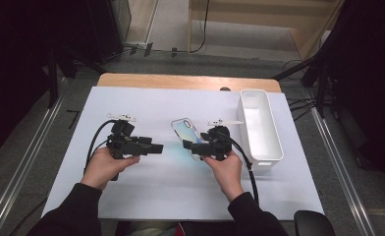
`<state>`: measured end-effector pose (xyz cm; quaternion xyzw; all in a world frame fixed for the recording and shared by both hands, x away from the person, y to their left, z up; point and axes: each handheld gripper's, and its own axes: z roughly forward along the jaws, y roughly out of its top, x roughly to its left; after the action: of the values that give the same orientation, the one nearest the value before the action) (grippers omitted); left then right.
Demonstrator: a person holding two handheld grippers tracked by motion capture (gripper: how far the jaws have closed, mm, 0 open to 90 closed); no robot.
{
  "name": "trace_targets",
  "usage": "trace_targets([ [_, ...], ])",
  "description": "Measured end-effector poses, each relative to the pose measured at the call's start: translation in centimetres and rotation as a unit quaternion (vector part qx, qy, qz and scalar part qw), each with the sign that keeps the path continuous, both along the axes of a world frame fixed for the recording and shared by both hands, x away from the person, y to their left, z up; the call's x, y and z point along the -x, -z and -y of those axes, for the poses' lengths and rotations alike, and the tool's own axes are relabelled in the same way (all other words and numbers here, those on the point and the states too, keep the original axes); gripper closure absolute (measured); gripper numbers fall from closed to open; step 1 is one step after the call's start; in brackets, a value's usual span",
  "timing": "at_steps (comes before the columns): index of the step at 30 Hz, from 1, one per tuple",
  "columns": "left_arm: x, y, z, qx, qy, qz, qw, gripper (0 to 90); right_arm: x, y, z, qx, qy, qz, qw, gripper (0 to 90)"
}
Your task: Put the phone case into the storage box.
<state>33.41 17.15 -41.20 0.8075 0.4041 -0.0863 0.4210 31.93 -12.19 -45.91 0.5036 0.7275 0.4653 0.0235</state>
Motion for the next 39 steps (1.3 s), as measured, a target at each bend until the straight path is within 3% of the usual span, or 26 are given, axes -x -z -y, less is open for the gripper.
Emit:
trace_targets([
  [4,-0.4,-0.3,0.3,0.0,-0.007,-0.002,1.0,26.9,0.1,0.3,-0.3,0.004,0.005,0.003,1.0,15.3],
  [12,-1.1,-0.9,1.0,-0.016,-0.018,-0.004,0.9997,27.0,0.2,0.5,-0.7,-0.021,0.023,0.002,0.9995,15.3],
  [15,-1.4,-0.9,1.2,-0.011,-0.025,-0.011,0.9996,27.0,0.4,0.5,-0.9,-0.013,0.033,0.014,0.9993,15.3],
  [17,-1.6,-1.1,1.3,-0.019,-0.023,-0.008,0.9995,27.1,0.6,0.5,-1.0,-0.006,0.041,0.023,0.9989,15.3],
  [24,-2.1,-1.6,1.8,-0.022,-0.029,-0.001,0.9993,27.0,1.4,1.5,-1.4,-0.035,0.056,0.023,0.9976,15.3],
  [27,-2.3,-1.6,2.0,-0.021,-0.035,-0.003,0.9992,27.1,1.6,1.7,-1.7,-0.031,0.064,0.025,0.9972,15.3],
  [39,-3.5,-1.8,2.8,-0.03,-0.061,-0.001,0.9977,27.1,1.8,2.7,-2.5,-0.058,0.08,0.035,0.9945,15.3],
])
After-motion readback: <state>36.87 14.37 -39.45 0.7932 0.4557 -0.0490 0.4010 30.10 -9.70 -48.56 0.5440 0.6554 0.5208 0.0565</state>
